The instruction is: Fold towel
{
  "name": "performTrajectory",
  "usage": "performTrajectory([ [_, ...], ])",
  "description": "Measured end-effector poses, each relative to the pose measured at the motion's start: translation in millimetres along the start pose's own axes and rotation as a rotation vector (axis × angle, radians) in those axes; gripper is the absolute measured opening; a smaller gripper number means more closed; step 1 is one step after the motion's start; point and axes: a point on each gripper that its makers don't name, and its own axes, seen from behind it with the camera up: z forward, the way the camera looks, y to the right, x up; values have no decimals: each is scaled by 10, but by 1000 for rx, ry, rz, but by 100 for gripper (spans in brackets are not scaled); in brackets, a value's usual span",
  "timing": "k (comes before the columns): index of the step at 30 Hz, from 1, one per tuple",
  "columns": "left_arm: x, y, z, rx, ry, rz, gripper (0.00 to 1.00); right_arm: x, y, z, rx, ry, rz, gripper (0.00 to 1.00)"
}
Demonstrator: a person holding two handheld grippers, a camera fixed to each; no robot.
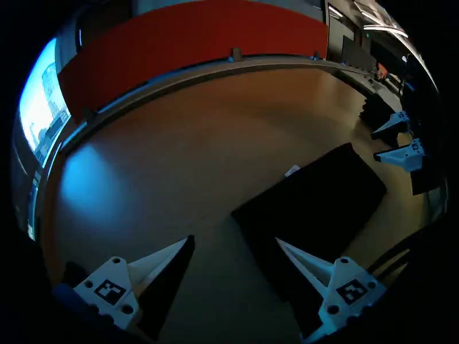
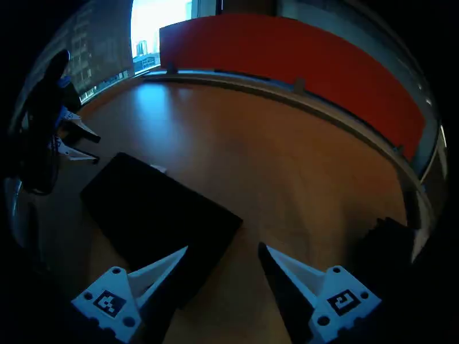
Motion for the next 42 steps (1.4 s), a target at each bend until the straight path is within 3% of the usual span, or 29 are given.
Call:
performTrajectory([
  [23,-692,311,-522,-17,-36,-49,93,-430,-311,-547,18,1,27,84],
  [31,-772,296,-610,-3,-30,-85,93,-469,-326,-547,31,-3,22,84],
  [42,-927,230,-816,43,-16,-138,93,-469,-376,-460,72,-18,-37,84],
])
